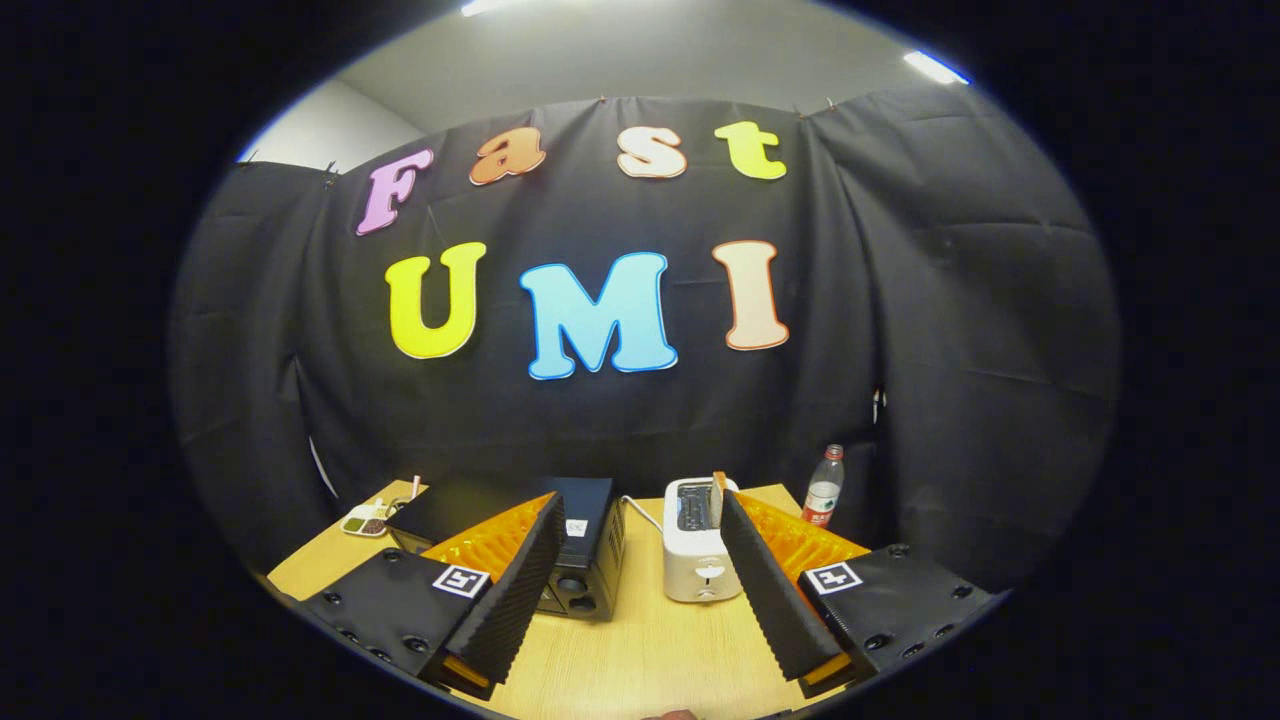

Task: Open the toaster oven, put the food inside, and close the toaster oven door.

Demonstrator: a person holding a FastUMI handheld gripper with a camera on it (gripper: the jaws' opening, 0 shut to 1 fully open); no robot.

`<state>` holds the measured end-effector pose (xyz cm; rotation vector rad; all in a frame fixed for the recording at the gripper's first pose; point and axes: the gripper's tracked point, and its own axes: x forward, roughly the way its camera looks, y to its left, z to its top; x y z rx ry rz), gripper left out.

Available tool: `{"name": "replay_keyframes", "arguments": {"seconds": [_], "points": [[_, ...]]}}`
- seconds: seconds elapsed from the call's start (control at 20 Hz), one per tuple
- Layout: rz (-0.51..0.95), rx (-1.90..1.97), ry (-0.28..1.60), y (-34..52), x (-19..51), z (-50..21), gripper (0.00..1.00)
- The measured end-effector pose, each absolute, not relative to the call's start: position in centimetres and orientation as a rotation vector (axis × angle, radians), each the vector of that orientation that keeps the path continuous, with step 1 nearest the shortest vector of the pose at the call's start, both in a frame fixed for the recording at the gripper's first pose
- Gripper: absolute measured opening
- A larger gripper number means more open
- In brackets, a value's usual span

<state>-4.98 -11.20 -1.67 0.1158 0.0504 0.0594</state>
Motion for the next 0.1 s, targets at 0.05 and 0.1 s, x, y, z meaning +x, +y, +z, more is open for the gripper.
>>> {"name": "replay_keyframes", "arguments": {"seconds": [0.05,0.1], "points": [[0.06,0.104,0.039,-11.42,-4.76,-1.31,0.99],[0.064,0.103,0.03,-11.26,-4.54,-1.07,0.99]]}}
